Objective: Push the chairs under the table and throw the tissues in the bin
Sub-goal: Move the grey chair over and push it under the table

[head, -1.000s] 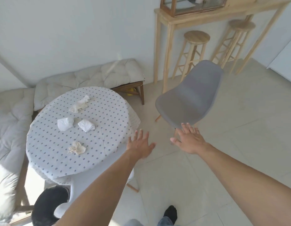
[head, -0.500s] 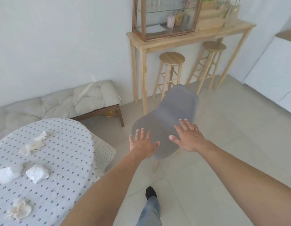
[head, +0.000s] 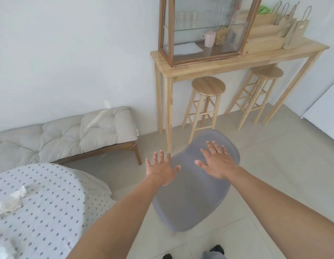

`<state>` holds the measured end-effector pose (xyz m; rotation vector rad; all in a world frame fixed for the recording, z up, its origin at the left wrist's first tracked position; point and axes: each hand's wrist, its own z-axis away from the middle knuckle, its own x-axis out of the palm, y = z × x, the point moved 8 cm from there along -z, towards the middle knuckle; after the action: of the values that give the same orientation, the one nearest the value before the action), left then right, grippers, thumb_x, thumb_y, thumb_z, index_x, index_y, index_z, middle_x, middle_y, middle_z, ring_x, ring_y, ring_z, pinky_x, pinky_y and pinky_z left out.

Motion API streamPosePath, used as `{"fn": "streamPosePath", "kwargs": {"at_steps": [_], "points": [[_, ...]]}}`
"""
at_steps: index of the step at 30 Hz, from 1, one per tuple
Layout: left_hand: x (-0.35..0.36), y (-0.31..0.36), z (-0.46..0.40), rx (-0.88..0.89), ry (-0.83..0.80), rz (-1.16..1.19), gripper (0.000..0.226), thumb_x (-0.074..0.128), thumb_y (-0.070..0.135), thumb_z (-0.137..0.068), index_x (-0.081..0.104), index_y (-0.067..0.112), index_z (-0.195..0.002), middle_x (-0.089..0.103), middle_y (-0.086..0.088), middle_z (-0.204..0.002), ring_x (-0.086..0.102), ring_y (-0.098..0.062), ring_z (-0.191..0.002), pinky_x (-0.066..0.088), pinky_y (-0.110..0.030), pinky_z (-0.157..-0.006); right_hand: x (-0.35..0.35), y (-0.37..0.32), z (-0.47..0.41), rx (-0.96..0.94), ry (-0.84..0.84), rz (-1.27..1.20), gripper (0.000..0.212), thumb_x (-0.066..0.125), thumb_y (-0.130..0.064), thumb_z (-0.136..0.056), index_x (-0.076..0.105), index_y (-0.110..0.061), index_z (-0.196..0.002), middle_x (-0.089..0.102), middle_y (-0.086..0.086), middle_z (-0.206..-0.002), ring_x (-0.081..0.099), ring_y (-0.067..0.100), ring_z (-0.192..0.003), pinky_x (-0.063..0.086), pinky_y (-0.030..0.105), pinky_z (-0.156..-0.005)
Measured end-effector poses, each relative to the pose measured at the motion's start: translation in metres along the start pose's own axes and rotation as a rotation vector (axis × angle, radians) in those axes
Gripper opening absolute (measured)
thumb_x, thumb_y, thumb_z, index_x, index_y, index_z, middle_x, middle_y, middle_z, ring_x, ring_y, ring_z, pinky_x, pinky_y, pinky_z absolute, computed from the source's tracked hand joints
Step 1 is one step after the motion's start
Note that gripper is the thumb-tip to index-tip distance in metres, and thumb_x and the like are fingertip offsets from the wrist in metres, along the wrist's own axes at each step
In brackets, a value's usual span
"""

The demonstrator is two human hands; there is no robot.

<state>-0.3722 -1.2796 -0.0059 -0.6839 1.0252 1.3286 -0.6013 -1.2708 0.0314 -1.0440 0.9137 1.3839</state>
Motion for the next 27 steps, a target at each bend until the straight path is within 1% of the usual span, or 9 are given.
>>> {"fn": "streamPosePath", "kwargs": {"at_steps": [4, 7, 12, 16, 19, 24, 27], "points": [[-0.003, -0.015, -0.036, -0.121, -0.009, 0.035, 0.084, 0.017, 0.074, -0.101, -0.002, 0.025, -0.166, -0.012, -0.009, -0.175, -0.015, -0.033, -0.160, 0.000, -0.066, -0.126, -0.004, -0.002, -0.068, -0.151, -0.034, 0.043, 0.084, 0.015, -0.075, -0.096, 0.015, -0.022, -0.161, -0.008, 0.010, -0.171, -0.017, 0.029, -0.156, -0.004, 0.057, -0.125], [0.001, -0.019, -0.053, -0.245, -0.024, 0.080, 0.082, 0.017, 0.072, -0.103, -0.004, 0.025, -0.166, -0.013, -0.009, -0.175, -0.015, -0.033, -0.160, 0.000, -0.065, -0.126, -0.006, -0.010, -0.114, -0.282, -0.066, 0.084, 0.083, 0.018, -0.073, -0.098, 0.017, -0.019, -0.161, -0.007, 0.011, -0.171, -0.015, 0.029, -0.156, -0.003, 0.057, -0.125], [0.012, 0.002, -0.054, -0.491, -0.055, 0.232, 0.082, 0.019, 0.071, -0.103, -0.004, 0.024, -0.166, -0.014, -0.008, -0.175, -0.015, -0.033, -0.160, -0.001, -0.065, -0.126, -0.008, -0.012, -0.162, -0.515, -0.141, 0.179, 0.079, 0.020, -0.070, -0.100, 0.018, -0.020, -0.161, -0.004, 0.012, -0.171, -0.011, 0.030, -0.157, -0.001, 0.057, -0.125], [0.019, 0.033, -0.044, -0.660, -0.026, 0.342, 0.082, 0.020, 0.072, -0.103, -0.003, 0.024, -0.166, -0.013, -0.008, -0.175, -0.015, -0.033, -0.160, -0.002, -0.066, -0.126, -0.009, -0.002, -0.178, -0.680, -0.179, 0.268, 0.078, 0.021, -0.070, -0.100, 0.019, -0.020, -0.161, -0.005, 0.011, -0.172, -0.010, 0.028, -0.157, 0.000, 0.056, -0.125], [0.027, 0.060, -0.035, -0.750, -0.007, 0.406, 0.083, 0.019, 0.073, -0.102, -0.003, 0.025, -0.166, -0.014, -0.009, -0.175, -0.015, -0.033, -0.160, -0.003, -0.066, -0.126, -0.009, 0.009, -0.181, -0.761, -0.187, 0.308, 0.078, 0.021, -0.070, -0.100, 0.020, -0.020, -0.160, -0.004, 0.011, -0.172, -0.010, 0.029, -0.157, 0.001, 0.056, -0.125], [0.035, 0.099, -0.015, -0.843, 0.048, 0.458, 0.082, 0.018, 0.073, -0.102, -0.002, 0.025, -0.166, -0.012, -0.009, -0.175, -0.015, -0.033, -0.160, -0.002, -0.065, -0.126, -0.011, 0.026, -0.167, -0.867, -0.153, 0.326, 0.078, 0.019, -0.071, -0.099, 0.021, -0.023, -0.160, -0.003, 0.009, -0.172, -0.009, 0.029, -0.157, 0.000, 0.056, -0.125], [0.044, 0.126, -0.007, -0.870, 0.031, 0.476, 0.082, 0.017, 0.071, -0.103, -0.003, 0.024, -0.166, -0.013, -0.009, -0.175, -0.015, -0.033, -0.159, -0.003, -0.064, -0.126, -0.012, 0.043, -0.156, -0.902, -0.142, 0.335, 0.079, 0.018, -0.072, -0.098, 0.023, -0.022, -0.160, -0.001, 0.010, -0.172, -0.009, 0.028, -0.157, 0.001, 0.056, -0.125]]}}
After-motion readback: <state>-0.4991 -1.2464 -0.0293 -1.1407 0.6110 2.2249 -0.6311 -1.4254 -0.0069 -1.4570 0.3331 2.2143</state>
